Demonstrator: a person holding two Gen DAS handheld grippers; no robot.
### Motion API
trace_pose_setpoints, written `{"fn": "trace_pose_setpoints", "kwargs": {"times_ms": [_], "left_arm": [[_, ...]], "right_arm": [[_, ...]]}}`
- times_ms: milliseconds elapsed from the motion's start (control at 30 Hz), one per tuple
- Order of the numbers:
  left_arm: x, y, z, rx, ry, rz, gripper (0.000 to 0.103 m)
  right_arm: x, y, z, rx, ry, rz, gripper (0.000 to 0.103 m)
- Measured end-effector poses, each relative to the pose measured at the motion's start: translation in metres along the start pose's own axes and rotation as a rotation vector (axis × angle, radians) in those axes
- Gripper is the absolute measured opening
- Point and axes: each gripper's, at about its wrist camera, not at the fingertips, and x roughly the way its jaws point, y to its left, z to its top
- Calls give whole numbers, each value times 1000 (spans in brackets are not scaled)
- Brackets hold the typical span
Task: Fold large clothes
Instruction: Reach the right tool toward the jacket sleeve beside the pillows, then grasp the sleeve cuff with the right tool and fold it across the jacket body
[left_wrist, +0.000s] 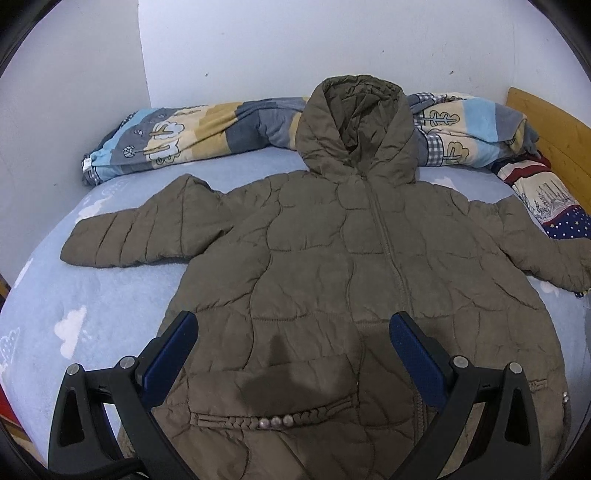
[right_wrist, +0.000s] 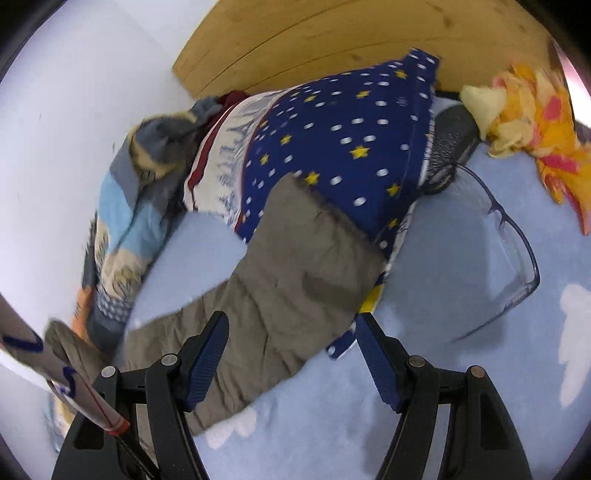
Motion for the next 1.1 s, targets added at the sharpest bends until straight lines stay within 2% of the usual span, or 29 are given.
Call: {"fn": "trace_pose_setpoints", "kwargs": {"times_ms": [133,200,267,333,433,500,567,633,733,833,933,967,1033,1100], "left_arm": [[4,-3,-1,11,9,7,103],[6,-3,-2,17,10,11,103],[7,-3,-3,20,12,12,103],[9,-4,-4,26,17,14,103],[13,-6,-6,37,25,14,103],[14,-7,-7,43,29,14,103],[15,-6,-6,44,33,14,103],[15,-4,-5,32,36,8,103],[10,2,-3,6,33,-3,103],[4,5,-1,-7,18,-9,103],[-2,8,2,-16,2,-10,103],[-3,10,3,-22,-3,-9,103],[-5,15,4,-34,-8,-7,103],[-7,19,4,-43,-14,-2,103]], "right_arm": [[7,-24,13,52,0,22,75],[14,-29,18,70,16,33,71],[18,-38,22,85,7,10,71],[26,-43,26,99,19,26,71],[43,-46,29,88,54,35,71],[52,-45,29,69,62,32,67],[60,-42,26,56,96,48,25],[55,-36,25,38,72,31,21],[26,-5,27,-23,-5,28,17],[-8,35,28,-79,-78,75,17],[-51,87,21,-124,-126,198,16],[-71,112,13,-152,-138,263,16],[-94,144,-1,-191,-140,351,16],[-116,183,-24,-232,-118,480,16]]}}
